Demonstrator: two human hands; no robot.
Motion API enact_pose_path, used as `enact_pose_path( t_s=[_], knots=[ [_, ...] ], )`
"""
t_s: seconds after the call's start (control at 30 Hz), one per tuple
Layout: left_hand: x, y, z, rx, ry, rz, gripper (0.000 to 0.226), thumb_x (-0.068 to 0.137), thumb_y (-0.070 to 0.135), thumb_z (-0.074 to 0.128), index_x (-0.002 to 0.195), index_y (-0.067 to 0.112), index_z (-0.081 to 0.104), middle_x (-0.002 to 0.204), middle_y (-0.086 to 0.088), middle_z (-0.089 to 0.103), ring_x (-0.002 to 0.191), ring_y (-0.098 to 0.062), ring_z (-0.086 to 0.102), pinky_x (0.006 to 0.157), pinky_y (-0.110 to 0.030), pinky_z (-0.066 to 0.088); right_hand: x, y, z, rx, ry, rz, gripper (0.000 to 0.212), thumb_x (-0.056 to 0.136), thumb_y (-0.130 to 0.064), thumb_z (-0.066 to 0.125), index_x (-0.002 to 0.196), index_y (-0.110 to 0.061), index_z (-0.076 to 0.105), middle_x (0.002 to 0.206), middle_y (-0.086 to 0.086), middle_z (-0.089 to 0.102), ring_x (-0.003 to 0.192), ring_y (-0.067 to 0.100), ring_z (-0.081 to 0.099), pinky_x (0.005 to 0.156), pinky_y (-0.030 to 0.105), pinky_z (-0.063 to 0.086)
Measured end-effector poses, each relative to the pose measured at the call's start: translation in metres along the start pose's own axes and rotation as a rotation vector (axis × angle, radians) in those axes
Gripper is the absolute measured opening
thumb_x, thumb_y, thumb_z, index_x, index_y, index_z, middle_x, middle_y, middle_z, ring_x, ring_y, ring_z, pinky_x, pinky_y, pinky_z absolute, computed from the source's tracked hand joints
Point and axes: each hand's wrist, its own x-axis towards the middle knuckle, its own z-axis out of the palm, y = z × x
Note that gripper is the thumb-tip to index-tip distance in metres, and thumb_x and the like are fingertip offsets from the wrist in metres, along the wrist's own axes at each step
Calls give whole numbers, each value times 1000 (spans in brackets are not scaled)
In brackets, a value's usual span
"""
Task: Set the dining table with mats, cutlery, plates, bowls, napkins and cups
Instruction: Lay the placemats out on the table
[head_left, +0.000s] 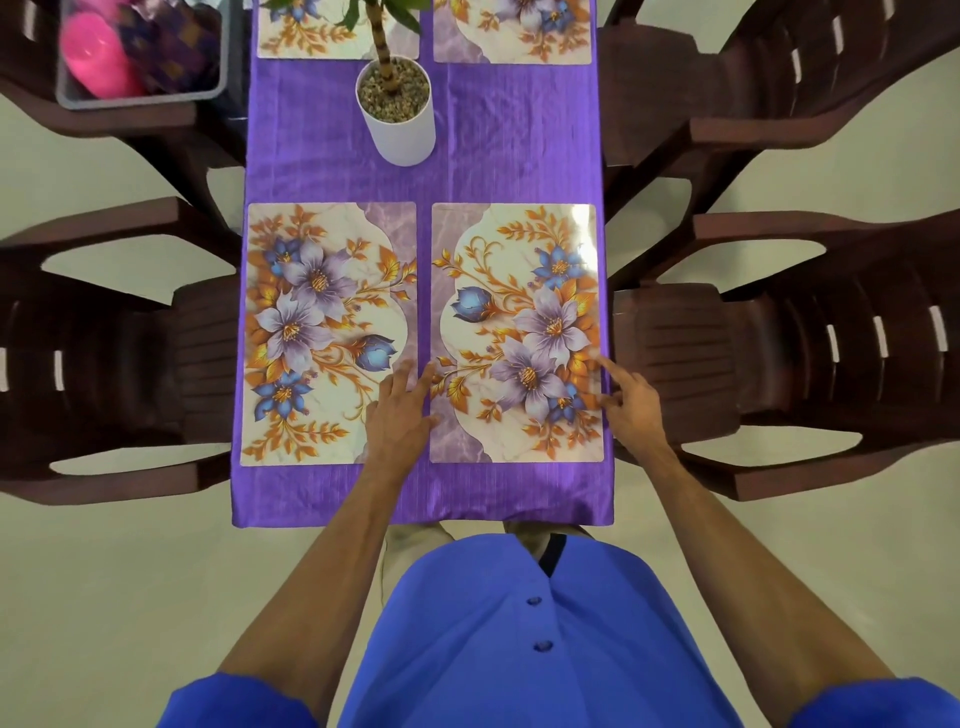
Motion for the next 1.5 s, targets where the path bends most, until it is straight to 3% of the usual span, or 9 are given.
enact_pose_path(
  t_s=[0.3,0.43,0.57,0.73,0.9,1.1,1.23,1.37,1.5],
  knots=[
    [-3,-6,-9,-14,48,11,73,97,44,69,160,32,33,168,-6,32,149,-35,36,111,-60,42,-2,-8,-7,-90,-5,-18,46,103,-22,62,147,-31,54,129,7,58,111,24,68,94,45,61],
    [-23,-42,-17,-161,244,-132,57,101,40,65,153,25,46,161,-9,43,142,-35,45,105,-58,45,-8,-29,-8,-223,130,-106,40,101,-28,63,140,-20,58,131,12,58,117,23,61,93,38,53],
    [-48,-94,-13,-250,258,-277,58,99,36,68,151,19,49,160,-13,44,145,-37,42,110,-59,43,-13,-63,13,-322,140,-228,32,102,-20,58,133,-14,61,134,13,59,121,30,60,94,39,54],
    [-78,-150,-8,-302,240,-419,64,97,31,71,152,13,46,154,-19,47,139,-43,47,104,-59,46,-44,-111,82,-341,25,-396,40,96,-8,60,135,-13,64,135,13,61,124,32,58,101,41,50],
    [-93,-194,-8,-317,148,-482,69,95,35,74,151,10,44,157,-17,41,138,-44,46,100,-63,49,-76,-141,152,-493,-125,-475,41,96,-9,54,136,-13,61,133,13,59,114,33,59,88,45,57],
    [-97,-226,-4,-321,75,-422,73,96,38,73,156,15,38,163,-11,35,143,-39,42,104,-61,49,-101,-150,197,-698,-114,-306,61,88,-6,64,146,-15,47,156,16,39,139,36,44,97,48,55],
    [-97,-230,-8,-314,66,-385,74,95,35,73,156,13,38,161,-11,37,139,-36,46,101,-55,52,-107,-151,204,-733,-59,-267,68,83,3,64,146,-11,45,156,19,35,133,39,46,87,48,57],
    [-99,-236,-6,-290,73,-347,74,94,36,75,154,13,38,156,-10,42,133,-35,52,95,-55,57,-107,-149,207,-742,3,-286,51,96,-17,62,144,-10,45,148,18,43,125,38,51,81,48,58],
    [-98,-237,-5,-283,67,-351,77,94,39,75,154,13,36,155,-10,43,132,-34,54,94,-55,57,-108,-150,205,-712,29,-286,56,99,-32,63,147,-12,41,149,15,43,126,35,51,85,47,58]
  ],
)
